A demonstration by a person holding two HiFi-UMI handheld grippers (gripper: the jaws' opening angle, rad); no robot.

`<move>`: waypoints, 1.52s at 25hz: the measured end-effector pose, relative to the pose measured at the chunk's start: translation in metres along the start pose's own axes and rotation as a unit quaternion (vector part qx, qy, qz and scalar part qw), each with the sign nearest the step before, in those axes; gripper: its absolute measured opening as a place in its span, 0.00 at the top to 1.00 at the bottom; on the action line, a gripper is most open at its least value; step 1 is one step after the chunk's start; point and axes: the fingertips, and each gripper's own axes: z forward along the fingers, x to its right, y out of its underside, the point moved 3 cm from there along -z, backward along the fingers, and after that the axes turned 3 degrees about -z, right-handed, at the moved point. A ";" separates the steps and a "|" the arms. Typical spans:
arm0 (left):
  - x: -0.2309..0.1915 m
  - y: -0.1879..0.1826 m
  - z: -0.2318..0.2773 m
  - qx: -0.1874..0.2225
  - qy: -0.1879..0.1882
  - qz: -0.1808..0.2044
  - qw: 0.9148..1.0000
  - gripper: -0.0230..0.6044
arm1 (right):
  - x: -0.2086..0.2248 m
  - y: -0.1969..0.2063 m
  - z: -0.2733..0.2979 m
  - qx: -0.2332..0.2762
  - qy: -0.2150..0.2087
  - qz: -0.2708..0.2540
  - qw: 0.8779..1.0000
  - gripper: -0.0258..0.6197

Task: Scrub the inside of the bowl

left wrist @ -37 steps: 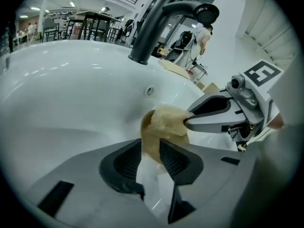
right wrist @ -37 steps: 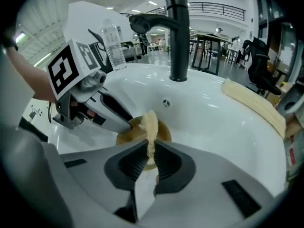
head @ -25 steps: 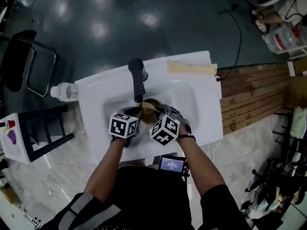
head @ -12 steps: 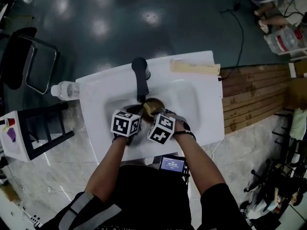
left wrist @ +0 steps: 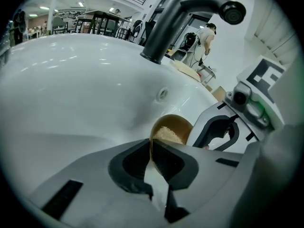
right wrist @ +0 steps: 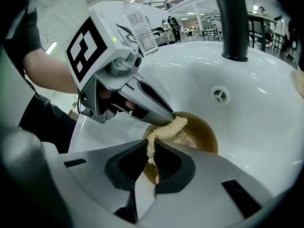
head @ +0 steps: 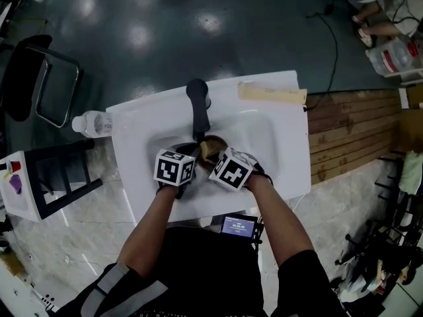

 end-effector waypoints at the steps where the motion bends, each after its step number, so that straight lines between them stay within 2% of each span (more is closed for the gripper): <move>1: 0.000 0.000 0.000 -0.001 0.001 0.000 1.000 0.93 | 0.002 -0.002 -0.003 0.016 -0.004 0.019 1.000 0.90; 5: 0.001 0.000 0.000 -0.001 0.005 0.002 1.000 0.93 | 0.007 -0.008 -0.006 0.075 -0.015 0.080 0.994 0.90; 9: 0.001 0.000 -0.001 -0.003 0.005 0.009 1.000 0.93 | 0.011 -0.012 -0.008 0.096 0.003 0.089 0.991 0.90; 21: 0.003 -0.003 -0.002 -0.015 0.000 0.045 0.999 0.93 | 0.025 0.003 -0.028 0.058 0.112 0.036 0.991 0.90; 27: 0.003 -0.002 -0.003 -0.023 -0.006 0.061 0.998 0.93 | 0.048 0.010 -0.037 0.042 0.196 0.033 0.979 0.90; 29: 0.004 -0.002 -0.002 -0.024 -0.008 0.065 0.998 0.93 | 0.053 0.006 -0.037 0.042 0.215 0.012 0.976 0.90; 33: 0.005 -0.003 -0.002 -0.028 -0.011 0.072 0.997 0.93 | 0.053 -0.002 -0.036 0.026 0.243 -0.079 0.966 0.90; 38: 0.005 -0.004 -0.001 -0.025 -0.015 0.067 0.997 0.93 | 0.046 0.003 -0.038 -0.010 0.235 -0.139 0.962 0.90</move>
